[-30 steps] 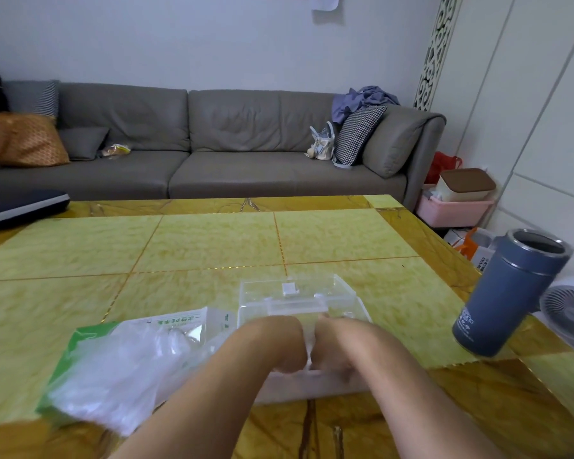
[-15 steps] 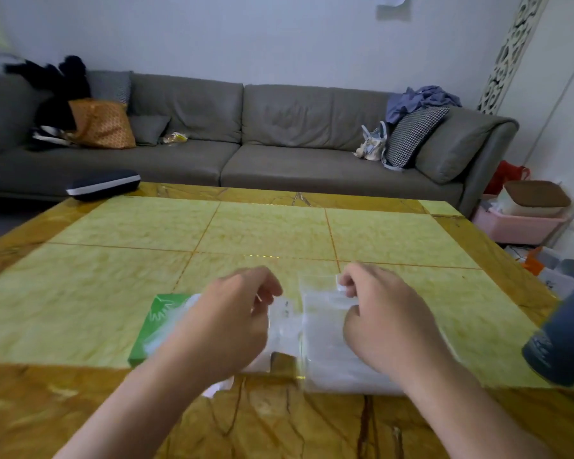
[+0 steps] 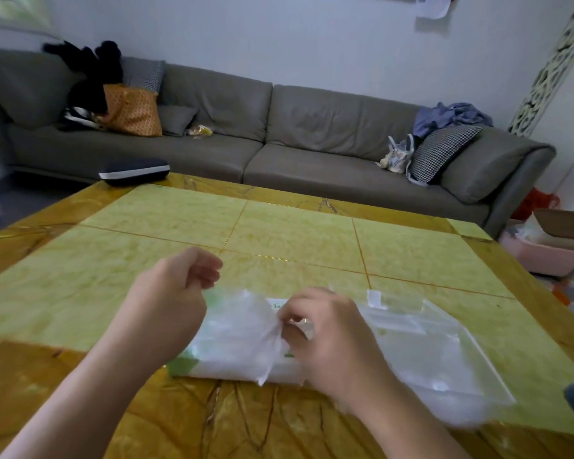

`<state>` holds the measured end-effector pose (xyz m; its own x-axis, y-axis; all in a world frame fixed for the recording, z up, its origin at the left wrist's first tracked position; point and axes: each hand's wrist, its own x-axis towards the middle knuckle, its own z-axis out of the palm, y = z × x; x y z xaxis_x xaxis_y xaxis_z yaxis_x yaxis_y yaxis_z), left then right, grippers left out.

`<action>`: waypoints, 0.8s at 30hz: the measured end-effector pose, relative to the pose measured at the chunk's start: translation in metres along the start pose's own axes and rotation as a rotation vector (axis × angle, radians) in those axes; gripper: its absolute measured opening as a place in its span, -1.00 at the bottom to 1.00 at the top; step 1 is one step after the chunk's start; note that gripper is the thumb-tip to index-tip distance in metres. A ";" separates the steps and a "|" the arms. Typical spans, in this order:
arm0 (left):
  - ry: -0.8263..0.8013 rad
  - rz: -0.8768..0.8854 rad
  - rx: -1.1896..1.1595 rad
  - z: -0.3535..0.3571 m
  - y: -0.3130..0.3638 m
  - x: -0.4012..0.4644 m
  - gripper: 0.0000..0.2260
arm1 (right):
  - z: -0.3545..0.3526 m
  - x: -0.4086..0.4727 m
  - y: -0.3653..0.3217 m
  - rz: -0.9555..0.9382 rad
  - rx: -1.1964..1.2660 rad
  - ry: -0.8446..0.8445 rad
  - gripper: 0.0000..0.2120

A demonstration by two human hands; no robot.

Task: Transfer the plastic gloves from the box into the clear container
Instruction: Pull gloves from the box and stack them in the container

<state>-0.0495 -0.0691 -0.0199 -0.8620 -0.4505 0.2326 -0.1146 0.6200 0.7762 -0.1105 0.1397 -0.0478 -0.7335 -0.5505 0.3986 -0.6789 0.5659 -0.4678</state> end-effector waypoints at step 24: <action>-0.288 0.231 0.501 0.052 -0.011 -0.023 -0.98 | -0.026 0.018 -0.001 0.372 0.831 0.313 -0.70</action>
<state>-0.0540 -0.0320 -0.0640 -0.9827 -0.1210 0.1401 -0.0671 0.9382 0.3396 -0.1237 0.1448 -0.0193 -0.9542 -0.1667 0.2484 -0.2502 -0.0107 -0.9681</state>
